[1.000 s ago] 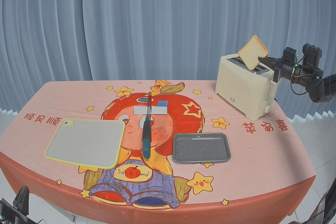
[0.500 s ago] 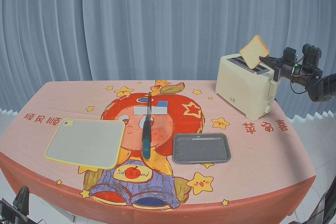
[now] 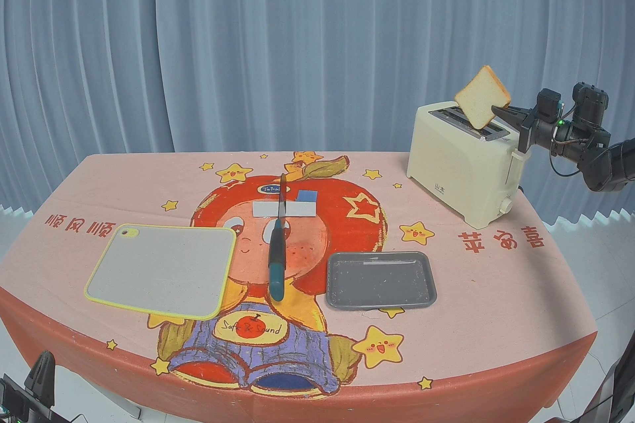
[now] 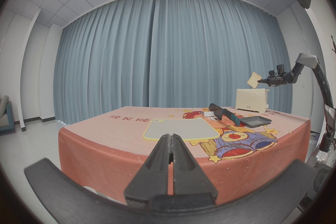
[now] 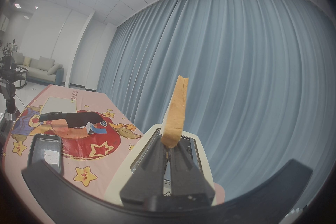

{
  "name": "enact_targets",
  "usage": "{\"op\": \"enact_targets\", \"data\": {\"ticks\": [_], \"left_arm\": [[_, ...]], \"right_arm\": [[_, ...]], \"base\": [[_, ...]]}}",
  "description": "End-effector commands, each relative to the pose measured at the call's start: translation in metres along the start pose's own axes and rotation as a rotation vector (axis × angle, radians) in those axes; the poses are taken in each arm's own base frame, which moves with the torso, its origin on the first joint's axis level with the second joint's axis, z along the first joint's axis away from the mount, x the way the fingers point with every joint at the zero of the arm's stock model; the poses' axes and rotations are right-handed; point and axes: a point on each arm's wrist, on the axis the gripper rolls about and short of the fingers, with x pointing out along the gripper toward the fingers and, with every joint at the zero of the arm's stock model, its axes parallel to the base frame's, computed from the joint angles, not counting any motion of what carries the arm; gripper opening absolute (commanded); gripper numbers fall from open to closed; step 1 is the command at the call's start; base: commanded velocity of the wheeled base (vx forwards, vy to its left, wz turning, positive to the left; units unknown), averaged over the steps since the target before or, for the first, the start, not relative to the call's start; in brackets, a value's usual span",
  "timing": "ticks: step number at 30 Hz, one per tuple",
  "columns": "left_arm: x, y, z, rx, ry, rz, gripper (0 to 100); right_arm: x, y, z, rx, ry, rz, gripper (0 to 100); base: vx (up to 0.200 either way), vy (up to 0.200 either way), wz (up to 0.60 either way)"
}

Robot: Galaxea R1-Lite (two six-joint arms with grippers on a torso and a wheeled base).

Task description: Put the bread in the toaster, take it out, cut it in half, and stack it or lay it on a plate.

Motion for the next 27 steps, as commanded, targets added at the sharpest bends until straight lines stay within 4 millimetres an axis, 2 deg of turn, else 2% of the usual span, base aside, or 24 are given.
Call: {"op": "enact_targets", "data": {"ticks": [1,27], "left_arm": [[0.0,0.0,-0.005,-0.001,0.001,0.0,0],[0.0,0.0,-0.005,-0.001,0.001,0.0,0]], "right_arm": [[0.0,0.0,-0.002,0.002,0.005,-0.001,0],[-0.002,0.005,-0.015,-0.004,0.039,0.01,0]], "base": [[0.0,0.0,0.0],[0.0,0.0,0.0]]}}
